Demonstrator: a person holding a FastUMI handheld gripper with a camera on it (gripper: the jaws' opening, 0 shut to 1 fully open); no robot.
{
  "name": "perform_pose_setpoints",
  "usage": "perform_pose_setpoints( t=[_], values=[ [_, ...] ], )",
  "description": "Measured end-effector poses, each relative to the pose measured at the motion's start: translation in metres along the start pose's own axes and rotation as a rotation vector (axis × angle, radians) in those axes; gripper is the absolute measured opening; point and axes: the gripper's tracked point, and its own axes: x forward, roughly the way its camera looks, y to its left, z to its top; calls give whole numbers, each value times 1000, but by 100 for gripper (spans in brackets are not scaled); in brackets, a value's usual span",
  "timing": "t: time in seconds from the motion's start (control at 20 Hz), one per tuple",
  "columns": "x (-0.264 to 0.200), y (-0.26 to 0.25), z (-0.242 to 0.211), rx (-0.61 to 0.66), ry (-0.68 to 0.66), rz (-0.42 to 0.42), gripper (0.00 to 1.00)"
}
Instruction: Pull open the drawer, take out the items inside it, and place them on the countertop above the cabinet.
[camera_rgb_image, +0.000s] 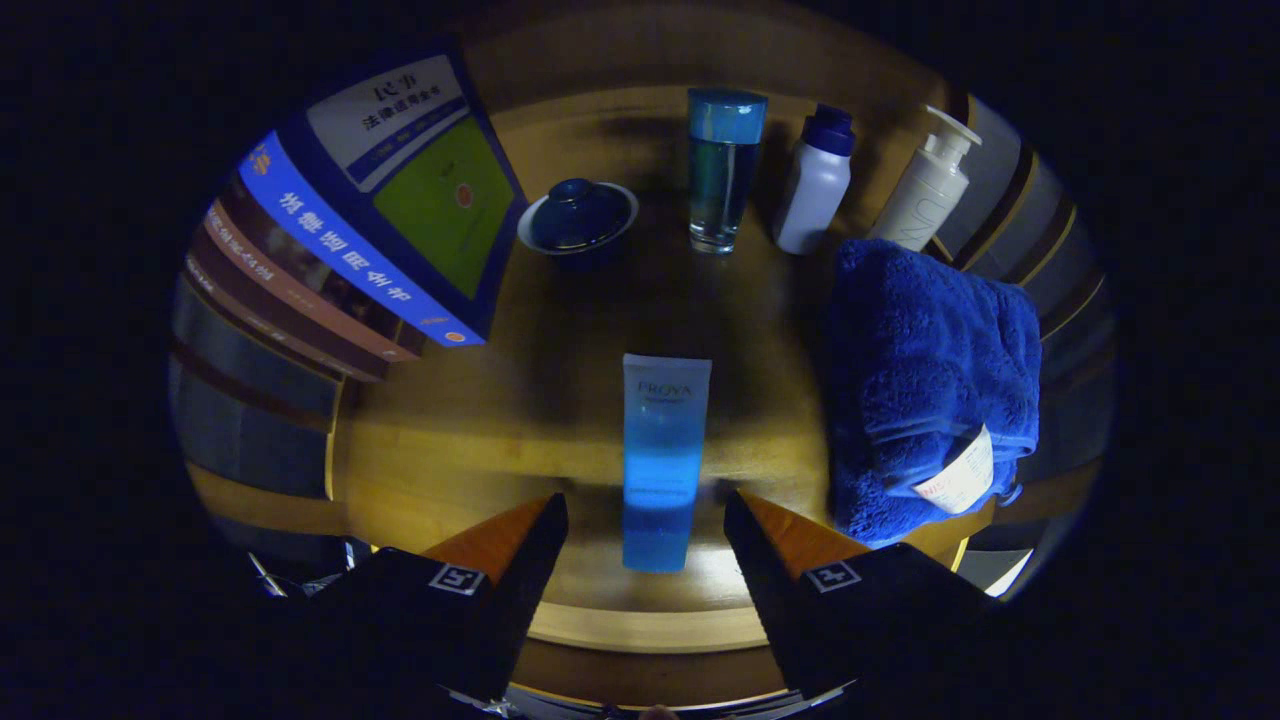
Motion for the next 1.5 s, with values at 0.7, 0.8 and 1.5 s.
perform_pose_setpoints(
  t=[0.7,0.8,1.5],
  values=[
    [-147,28,-55,-71,-558,93,100],
    [-166,30,-77,-90,-656,92,100],
    [-111,18,-259,-101,-974,9,99]
  ],
)
